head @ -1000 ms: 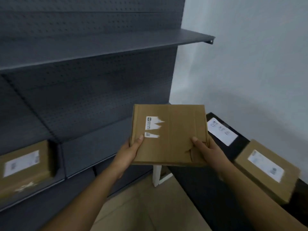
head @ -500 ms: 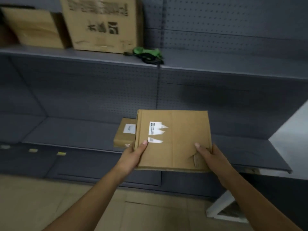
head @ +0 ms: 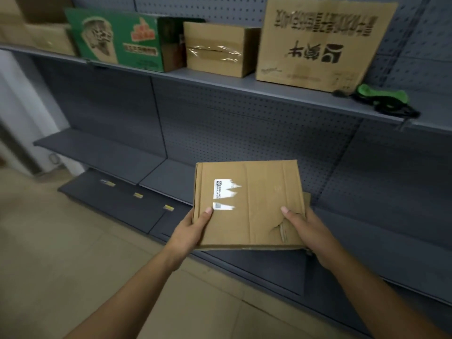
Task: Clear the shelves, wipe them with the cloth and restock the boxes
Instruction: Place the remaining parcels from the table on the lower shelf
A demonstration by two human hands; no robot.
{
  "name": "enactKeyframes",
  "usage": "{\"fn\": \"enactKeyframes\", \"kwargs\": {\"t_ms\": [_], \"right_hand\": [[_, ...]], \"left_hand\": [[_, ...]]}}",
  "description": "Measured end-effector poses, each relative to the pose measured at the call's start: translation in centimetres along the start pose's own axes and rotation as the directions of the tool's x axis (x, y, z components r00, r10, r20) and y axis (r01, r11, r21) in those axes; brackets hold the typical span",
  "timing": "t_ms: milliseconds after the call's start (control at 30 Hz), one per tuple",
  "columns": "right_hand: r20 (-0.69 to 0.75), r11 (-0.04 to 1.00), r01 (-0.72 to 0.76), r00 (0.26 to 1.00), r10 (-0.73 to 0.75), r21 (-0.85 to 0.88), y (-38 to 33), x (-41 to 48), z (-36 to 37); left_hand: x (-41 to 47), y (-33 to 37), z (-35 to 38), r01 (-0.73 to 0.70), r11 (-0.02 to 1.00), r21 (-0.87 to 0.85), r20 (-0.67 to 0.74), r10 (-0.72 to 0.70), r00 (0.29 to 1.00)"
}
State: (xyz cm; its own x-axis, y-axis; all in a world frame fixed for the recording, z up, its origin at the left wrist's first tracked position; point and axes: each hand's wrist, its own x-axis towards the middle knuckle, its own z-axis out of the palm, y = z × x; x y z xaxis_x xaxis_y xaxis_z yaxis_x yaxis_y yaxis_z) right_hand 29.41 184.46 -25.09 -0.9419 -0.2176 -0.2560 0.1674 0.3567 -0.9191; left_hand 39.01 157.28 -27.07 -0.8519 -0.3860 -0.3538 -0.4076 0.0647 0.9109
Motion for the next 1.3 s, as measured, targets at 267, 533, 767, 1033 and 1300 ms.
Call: {"fn": "enactKeyframes", "kwargs": {"t_ms": [267, 533, 767, 1033, 1300], "right_hand": [[0.122, 1.000, 0.006, 0.992, -0.003, -0.025, -2.6, 6.0, 8.6], [0.220, 0.999, -0.011, 0.975, 0.018, -0.031, -2.1, 14.3, 13.4], [0.187, 0.991, -0.136, 0.973, 0.137, -0.017, 0.3, 20.8, 14.8], [0.009, 0.955, -0.296, 0.955, 0.296, -0.024, 3.5, 26.0, 16.0], [-0.142, 0.931, -0.363, 0.920, 0.364, 0.034, 8.4, 31.7, 18.0]], "left_hand": [[3.4, -1.9, -7.2, 0.042, 0.998, -0.042, -0.120, -0.046, 0.992], [10.9, -2.4, -9.5, 0.116, 0.993, -0.034, -0.168, -0.120, 0.979], [18.8, -3.1, -9.0, 0.174, 0.985, -0.004, -0.119, -0.173, 0.978], [29.3, -4.1, -7.9, 0.179, 0.977, 0.118, 0.044, -0.185, 0.982], [39.8, -7.2, -6.4, 0.151, 0.956, 0.253, 0.188, -0.201, 0.961]]}}
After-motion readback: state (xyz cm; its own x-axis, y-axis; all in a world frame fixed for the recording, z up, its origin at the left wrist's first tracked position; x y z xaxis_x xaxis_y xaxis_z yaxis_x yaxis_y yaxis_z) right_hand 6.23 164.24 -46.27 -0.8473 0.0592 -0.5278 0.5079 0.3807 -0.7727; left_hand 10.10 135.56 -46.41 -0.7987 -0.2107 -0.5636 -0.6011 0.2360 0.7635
